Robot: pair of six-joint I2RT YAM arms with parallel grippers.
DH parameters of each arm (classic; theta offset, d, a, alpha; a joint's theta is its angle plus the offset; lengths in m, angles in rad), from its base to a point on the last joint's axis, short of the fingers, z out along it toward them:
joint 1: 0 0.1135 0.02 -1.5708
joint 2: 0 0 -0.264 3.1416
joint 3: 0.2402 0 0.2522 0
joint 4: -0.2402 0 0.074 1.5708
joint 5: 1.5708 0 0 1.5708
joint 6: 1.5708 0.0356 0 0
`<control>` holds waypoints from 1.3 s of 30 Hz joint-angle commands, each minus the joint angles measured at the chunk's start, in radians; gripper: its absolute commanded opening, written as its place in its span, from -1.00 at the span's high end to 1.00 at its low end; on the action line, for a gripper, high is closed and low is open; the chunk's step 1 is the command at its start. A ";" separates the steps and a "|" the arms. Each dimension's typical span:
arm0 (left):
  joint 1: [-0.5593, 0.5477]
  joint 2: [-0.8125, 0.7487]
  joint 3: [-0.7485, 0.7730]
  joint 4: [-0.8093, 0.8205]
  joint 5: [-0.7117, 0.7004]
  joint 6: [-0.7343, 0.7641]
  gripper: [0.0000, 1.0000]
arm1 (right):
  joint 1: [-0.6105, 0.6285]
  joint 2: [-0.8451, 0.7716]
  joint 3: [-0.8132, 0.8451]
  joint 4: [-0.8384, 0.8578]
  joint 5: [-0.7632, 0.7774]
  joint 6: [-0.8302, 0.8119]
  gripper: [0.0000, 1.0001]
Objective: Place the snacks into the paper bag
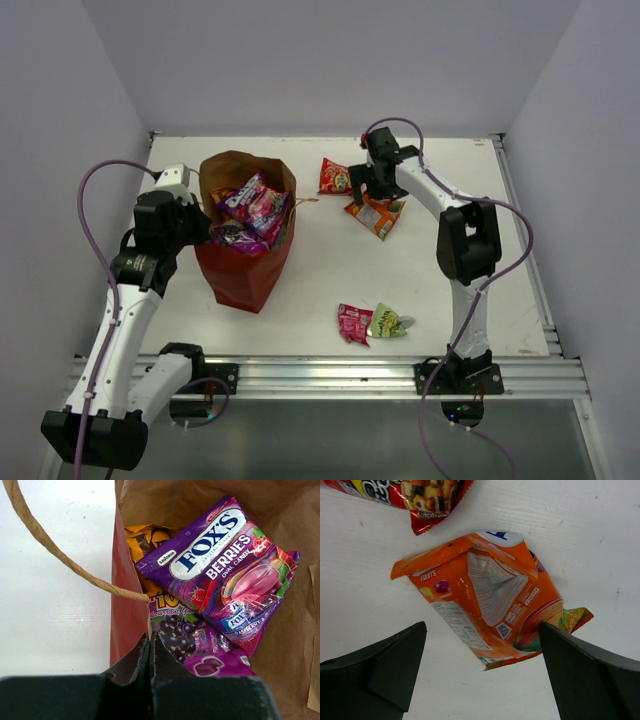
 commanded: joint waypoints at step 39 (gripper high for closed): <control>-0.012 0.024 0.014 0.018 0.042 0.009 1.00 | 0.261 -0.019 0.735 0.212 -0.785 0.360 1.00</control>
